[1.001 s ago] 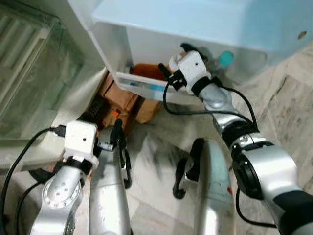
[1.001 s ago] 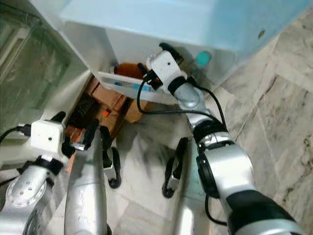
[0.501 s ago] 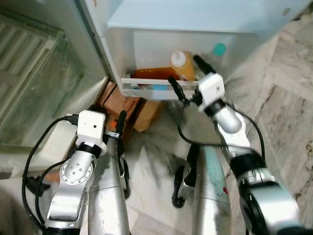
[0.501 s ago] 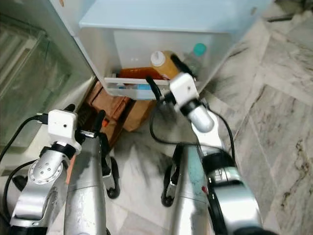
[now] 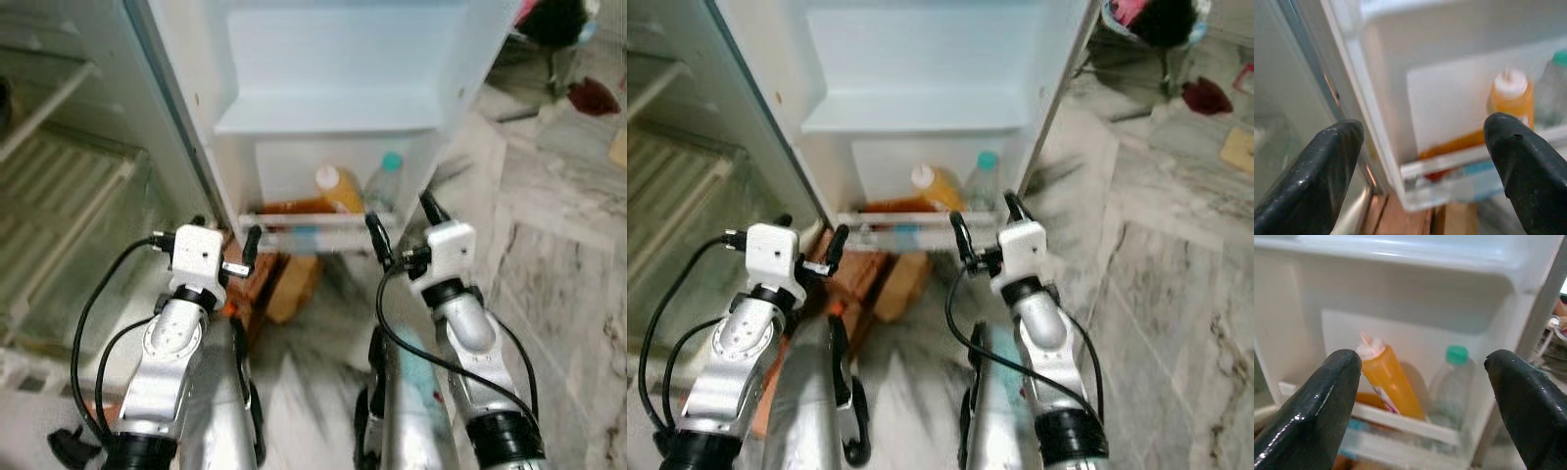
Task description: Restocking fridge
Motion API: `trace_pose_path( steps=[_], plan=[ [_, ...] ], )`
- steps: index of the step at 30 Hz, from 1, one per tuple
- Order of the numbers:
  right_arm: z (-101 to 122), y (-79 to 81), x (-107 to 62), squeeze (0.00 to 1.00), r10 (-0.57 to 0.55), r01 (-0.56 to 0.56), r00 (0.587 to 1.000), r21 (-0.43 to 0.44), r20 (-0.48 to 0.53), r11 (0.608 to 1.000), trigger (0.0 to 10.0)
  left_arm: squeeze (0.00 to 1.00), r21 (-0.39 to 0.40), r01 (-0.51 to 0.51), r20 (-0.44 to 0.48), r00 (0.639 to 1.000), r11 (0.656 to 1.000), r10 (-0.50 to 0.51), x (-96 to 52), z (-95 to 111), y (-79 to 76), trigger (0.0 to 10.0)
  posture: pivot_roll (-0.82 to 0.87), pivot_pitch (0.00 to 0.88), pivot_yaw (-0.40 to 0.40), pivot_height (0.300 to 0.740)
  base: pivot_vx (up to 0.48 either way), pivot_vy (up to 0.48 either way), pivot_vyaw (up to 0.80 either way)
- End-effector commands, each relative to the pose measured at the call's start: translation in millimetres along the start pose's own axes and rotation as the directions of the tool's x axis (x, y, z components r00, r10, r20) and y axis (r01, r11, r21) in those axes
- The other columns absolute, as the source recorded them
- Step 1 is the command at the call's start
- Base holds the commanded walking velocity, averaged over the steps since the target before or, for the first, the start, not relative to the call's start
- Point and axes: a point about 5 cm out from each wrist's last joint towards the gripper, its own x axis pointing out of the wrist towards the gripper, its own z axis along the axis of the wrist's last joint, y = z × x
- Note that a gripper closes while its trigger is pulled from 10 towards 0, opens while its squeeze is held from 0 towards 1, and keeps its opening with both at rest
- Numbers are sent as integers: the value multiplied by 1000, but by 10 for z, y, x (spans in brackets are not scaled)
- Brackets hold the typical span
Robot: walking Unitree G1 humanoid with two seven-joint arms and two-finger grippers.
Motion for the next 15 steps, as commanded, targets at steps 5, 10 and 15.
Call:
trace_pose_path(
  steps=[5, 10, 15],
  plan=[
    [73, 157, -133, 0, -27, 26, 1000, 68, 9, 997, 10000, 0, 8, 6, -27, 1000, 1000, -6, -38, -162, 4, 10000, -17, 0, 19, 564, 0, 0, 0],
    [65, 74, -189, 0, -197, 198, 980, 58, -13, 979, 10000, 0, 11, -27, -10, 1000, 1000, 28, 8, -150, 66, 10000, -12, 0, 28, 599, 0, 0, 0],
    [34, -8, -263, 0, -233, 235, 971, 49, -48, 971, 10000, 0, 15, -25, -6, 1000, 1000, 25, 45, -174, 89, 10000, -24, 0, 34, 634, 0, 0, 0]
  ],
)
